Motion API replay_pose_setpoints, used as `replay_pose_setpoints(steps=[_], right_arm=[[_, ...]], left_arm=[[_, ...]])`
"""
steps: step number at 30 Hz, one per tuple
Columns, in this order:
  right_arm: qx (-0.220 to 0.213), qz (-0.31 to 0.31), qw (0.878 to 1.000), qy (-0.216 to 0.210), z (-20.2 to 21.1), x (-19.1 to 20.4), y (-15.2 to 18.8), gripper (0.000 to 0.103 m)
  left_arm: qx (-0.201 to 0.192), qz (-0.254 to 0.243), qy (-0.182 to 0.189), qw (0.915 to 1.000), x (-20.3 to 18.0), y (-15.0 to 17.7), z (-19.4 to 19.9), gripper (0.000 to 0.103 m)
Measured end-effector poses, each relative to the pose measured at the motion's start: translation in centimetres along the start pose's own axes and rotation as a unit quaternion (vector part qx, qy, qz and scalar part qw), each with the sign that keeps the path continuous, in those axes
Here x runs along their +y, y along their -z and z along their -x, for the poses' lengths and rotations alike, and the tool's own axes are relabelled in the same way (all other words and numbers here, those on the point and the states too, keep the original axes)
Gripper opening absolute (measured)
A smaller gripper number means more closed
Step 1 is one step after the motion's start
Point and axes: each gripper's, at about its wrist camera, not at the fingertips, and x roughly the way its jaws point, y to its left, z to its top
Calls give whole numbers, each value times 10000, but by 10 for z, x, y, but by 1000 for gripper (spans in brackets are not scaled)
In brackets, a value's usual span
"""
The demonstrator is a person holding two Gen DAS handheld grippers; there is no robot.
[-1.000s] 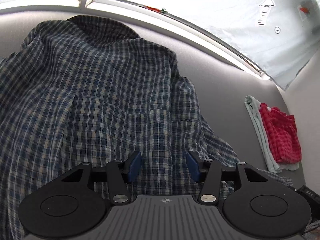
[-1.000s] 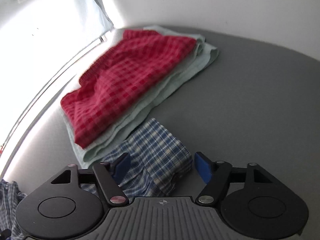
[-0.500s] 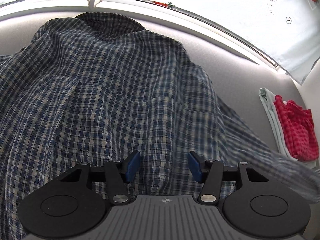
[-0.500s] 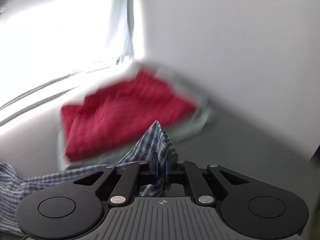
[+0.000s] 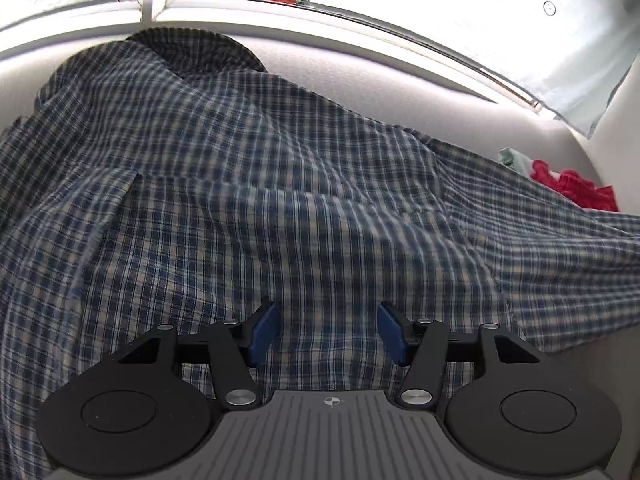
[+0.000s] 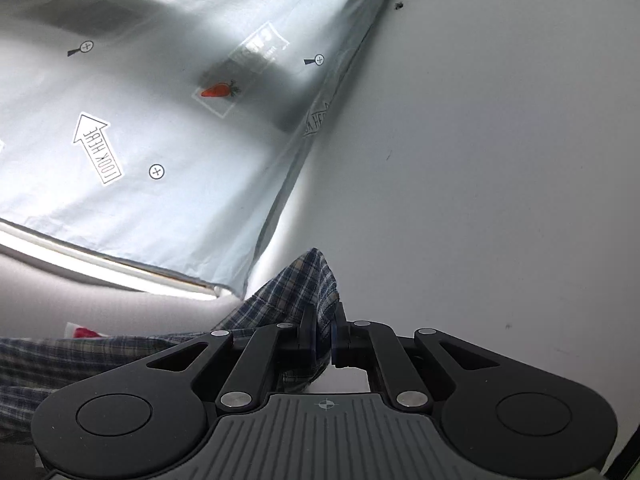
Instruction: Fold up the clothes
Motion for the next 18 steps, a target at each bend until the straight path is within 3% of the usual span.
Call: replay_pose_setpoints(steps=[7,12,15,18], right_arm=[[252,78,9989,392,-62,7,9,9],[1238,220,9921,-23,-111,38,52,18],[1871,286,9817,-192,-123,49,77,37],[2008,226,9794,-7,-116,48,83,59]], left_arm=[[25,-194,181,9996,-6,-2,6,66],[206,-313,75,9993,-3,6,7,66],[231,-331,44,9992,1,12,14,66],[225,-377,-41,9990,7,19,23,66]])
